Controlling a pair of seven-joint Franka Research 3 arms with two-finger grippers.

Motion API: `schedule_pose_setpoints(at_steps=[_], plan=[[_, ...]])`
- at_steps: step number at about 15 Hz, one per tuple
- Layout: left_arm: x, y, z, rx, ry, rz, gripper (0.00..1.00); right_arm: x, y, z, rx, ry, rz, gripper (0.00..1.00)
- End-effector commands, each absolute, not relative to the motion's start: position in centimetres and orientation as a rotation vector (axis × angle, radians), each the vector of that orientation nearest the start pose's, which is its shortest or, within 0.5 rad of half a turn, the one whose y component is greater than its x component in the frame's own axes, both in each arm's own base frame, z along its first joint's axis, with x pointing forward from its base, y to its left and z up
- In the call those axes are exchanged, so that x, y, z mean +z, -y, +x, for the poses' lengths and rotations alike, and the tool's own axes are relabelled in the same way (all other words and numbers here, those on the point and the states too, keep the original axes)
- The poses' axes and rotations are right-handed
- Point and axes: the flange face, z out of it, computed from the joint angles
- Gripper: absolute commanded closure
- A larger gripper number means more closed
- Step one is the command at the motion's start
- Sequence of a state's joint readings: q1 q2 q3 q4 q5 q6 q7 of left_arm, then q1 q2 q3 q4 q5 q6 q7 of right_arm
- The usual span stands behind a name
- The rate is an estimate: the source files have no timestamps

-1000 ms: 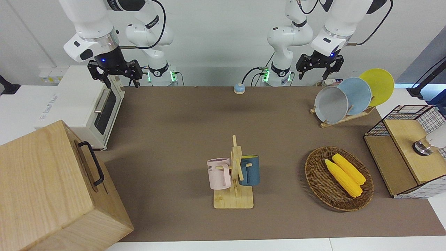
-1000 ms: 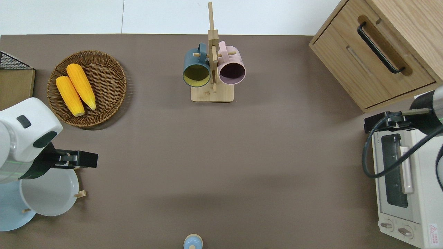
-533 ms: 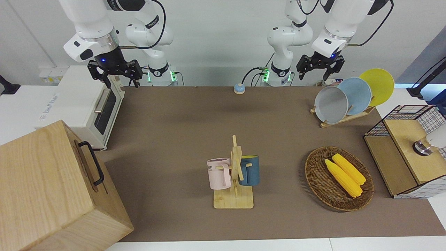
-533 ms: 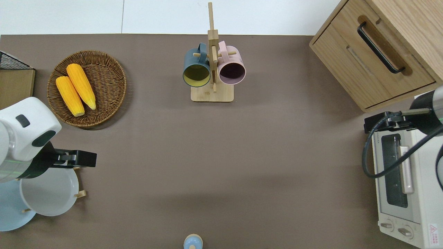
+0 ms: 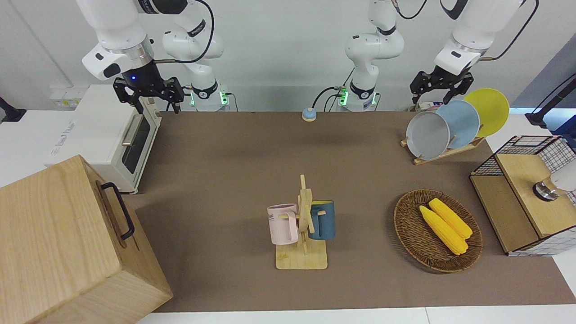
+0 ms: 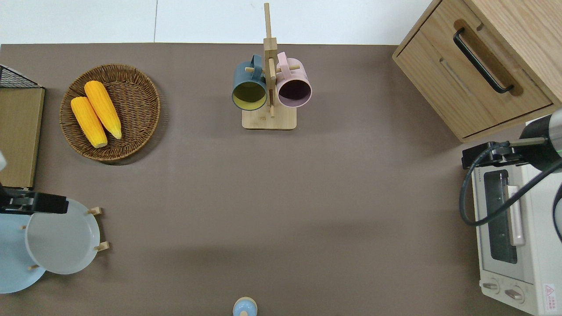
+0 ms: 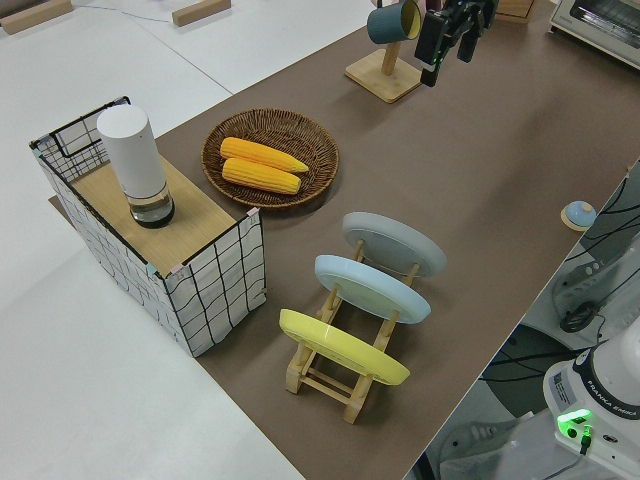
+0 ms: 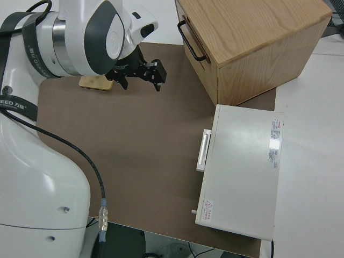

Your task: Pick gray plate from low plate rack and place it on table with left arm

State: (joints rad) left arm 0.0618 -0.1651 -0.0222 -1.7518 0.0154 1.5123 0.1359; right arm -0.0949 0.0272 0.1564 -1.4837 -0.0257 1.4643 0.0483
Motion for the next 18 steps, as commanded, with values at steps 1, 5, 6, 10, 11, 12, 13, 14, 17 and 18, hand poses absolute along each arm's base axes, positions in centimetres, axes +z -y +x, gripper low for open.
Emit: schedule_pose_setpoints(at_steps=[1,5,6,10,11,12,13,14,17,18], plan=[[60.9,-6.9,48.9,0.171,-0.174,-3.112,0.00,64.4,-3.1,55.1,0.063,0.014,-3.162,0.017],[59.2,-10.4,48.5,0.176,-0.163,-3.106,0.00,64.4,-3.1,55.1,0.063,0.014,-3.162,0.017],[58.7,-11.4,48.3,0.172,-0.137,-3.108,0.00,64.4,-3.1,55.1,0.063,0.014,-3.162,0.017],[56.2,-12.0,47.8,0.170,-0.127,-3.111,0.00,64.4,-3.1,55.1,0.063,0.014,-3.162,0.017],[55.4,-12.0,47.8,0.170,-0.129,-3.112,0.00,64.4,-3.1,55.1,0.063,0.014,-3.162,0.017],[55.0,-12.3,47.6,0.165,-0.122,-3.112,0.00,64.4,-3.1,55.1,0.063,0.014,-3.162,0.017],[54.3,-12.8,47.5,0.159,-0.108,-3.114,0.00,64.4,-3.1,55.1,0.063,0.014,-3.162,0.017],[53.8,-13.1,47.5,0.150,-0.108,-3.112,0.00,64.4,-3.1,55.1,0.063,0.014,-3.162,0.017],[52.3,-14.8,47.0,0.128,-0.143,-3.115,0.00,64.4,-3.1,55.1,0.063,0.014,-3.162,0.017],[51.4,-14.9,46.9,0.125,-0.153,-3.116,0.00,64.4,-3.1,55.1,0.063,0.014,-3.162,0.017]])
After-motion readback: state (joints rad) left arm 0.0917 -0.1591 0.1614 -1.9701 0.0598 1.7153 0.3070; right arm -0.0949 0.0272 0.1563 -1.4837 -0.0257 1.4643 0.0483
